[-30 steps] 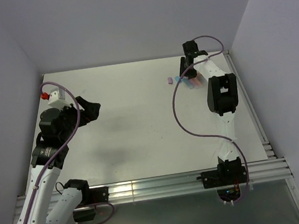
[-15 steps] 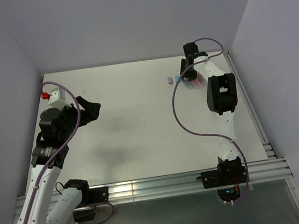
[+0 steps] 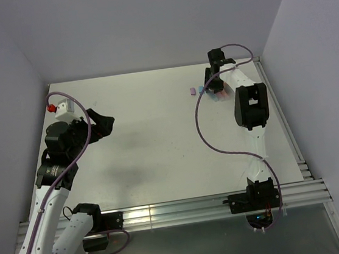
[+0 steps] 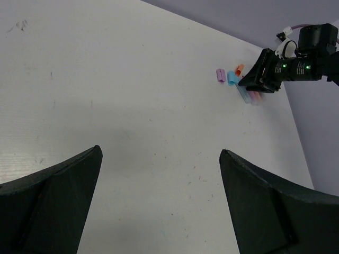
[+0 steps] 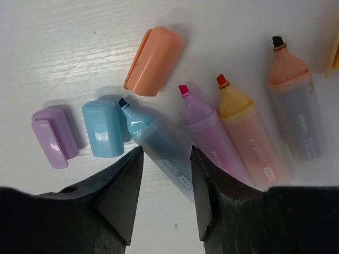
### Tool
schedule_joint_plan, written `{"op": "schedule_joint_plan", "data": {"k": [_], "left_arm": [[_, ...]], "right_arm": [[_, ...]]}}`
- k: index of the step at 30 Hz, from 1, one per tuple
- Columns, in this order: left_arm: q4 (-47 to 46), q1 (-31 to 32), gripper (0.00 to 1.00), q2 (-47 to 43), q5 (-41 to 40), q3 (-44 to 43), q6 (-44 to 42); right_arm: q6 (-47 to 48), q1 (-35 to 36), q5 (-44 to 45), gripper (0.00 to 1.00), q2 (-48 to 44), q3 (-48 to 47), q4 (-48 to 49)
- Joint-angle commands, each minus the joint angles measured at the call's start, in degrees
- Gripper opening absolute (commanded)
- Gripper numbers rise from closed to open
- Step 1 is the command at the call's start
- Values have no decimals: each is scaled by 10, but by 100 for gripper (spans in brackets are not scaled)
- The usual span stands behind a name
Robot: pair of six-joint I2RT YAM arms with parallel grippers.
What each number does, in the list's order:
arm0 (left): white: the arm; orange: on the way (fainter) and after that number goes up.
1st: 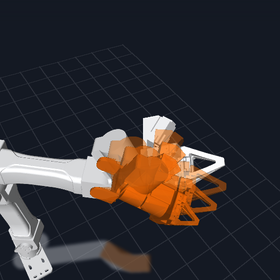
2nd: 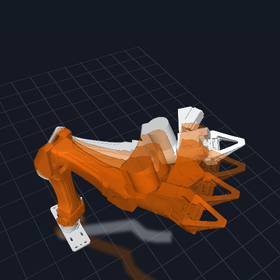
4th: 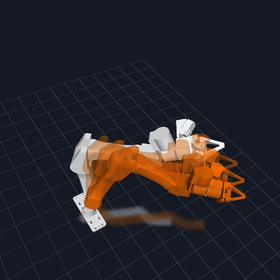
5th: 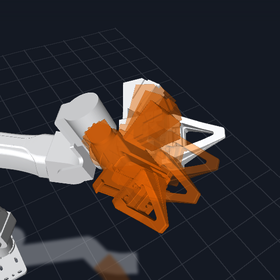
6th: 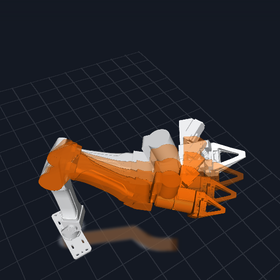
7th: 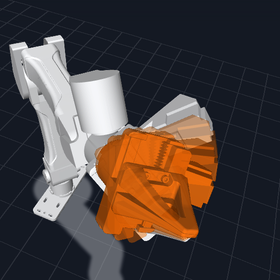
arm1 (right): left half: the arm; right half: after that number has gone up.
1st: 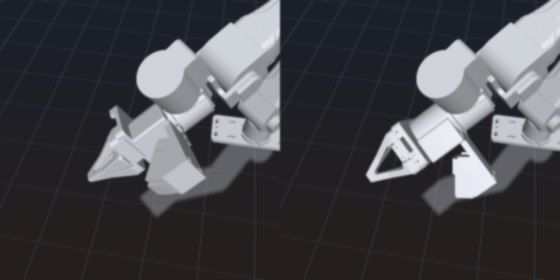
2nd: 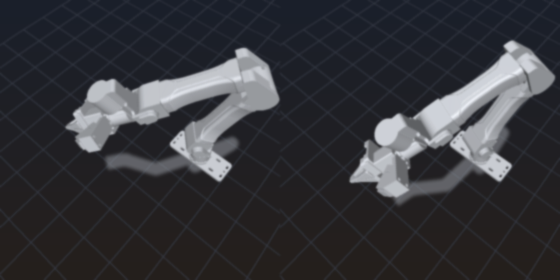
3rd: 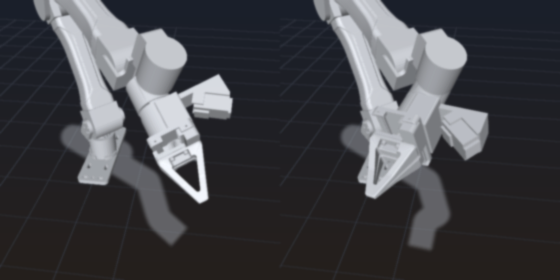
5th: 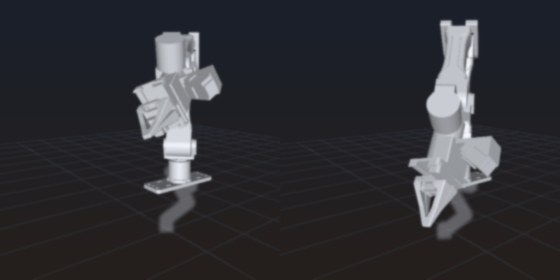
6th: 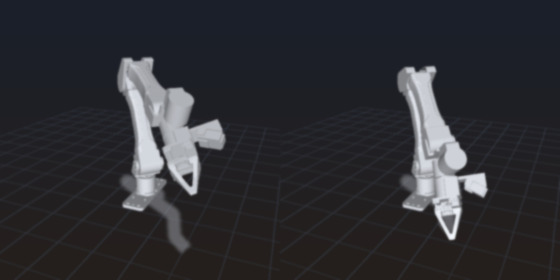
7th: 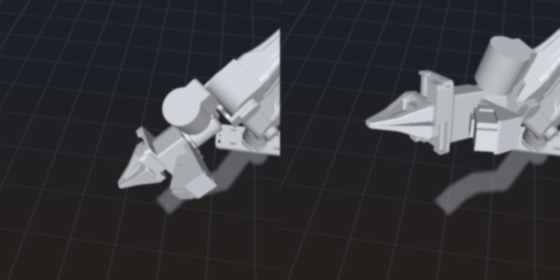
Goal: Insert the pens into the pen caps
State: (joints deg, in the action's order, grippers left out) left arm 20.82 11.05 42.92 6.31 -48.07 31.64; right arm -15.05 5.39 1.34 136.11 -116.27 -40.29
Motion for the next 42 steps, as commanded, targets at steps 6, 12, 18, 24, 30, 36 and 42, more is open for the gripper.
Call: {"op": "schedule_joint_plan", "data": {"k": [6, 12, 18, 24, 30, 36, 42], "left_arm": [[-24, -5, 99, -1, 13, -11, 10], [-25, -5, 99, 1, 16, -11, 10], [-25, -5, 100, 2, 17, -11, 11], [-26, -5, 99, 5, 19, -11, 11], [-26, -7, 99, 9, 20, -12, 11], [-28, -9, 100, 10, 22, -12, 12], [-28, -12, 100, 9, 26, -11, 12]], "right_arm": [[7, 12, 21, 46, 16, -53, -33], [8, 18, 24, 45, 25, -70, -47], [5, 18, 34, 48, 34, -84, -56], [6, 18, 33, 52, 35, -87, -56], [7, 18, 36, 51, 38, -88, -61], [7, 19, 37, 45, 32, -84, -69], [5, 25, 41, 42, 23, -56, -71]]}}
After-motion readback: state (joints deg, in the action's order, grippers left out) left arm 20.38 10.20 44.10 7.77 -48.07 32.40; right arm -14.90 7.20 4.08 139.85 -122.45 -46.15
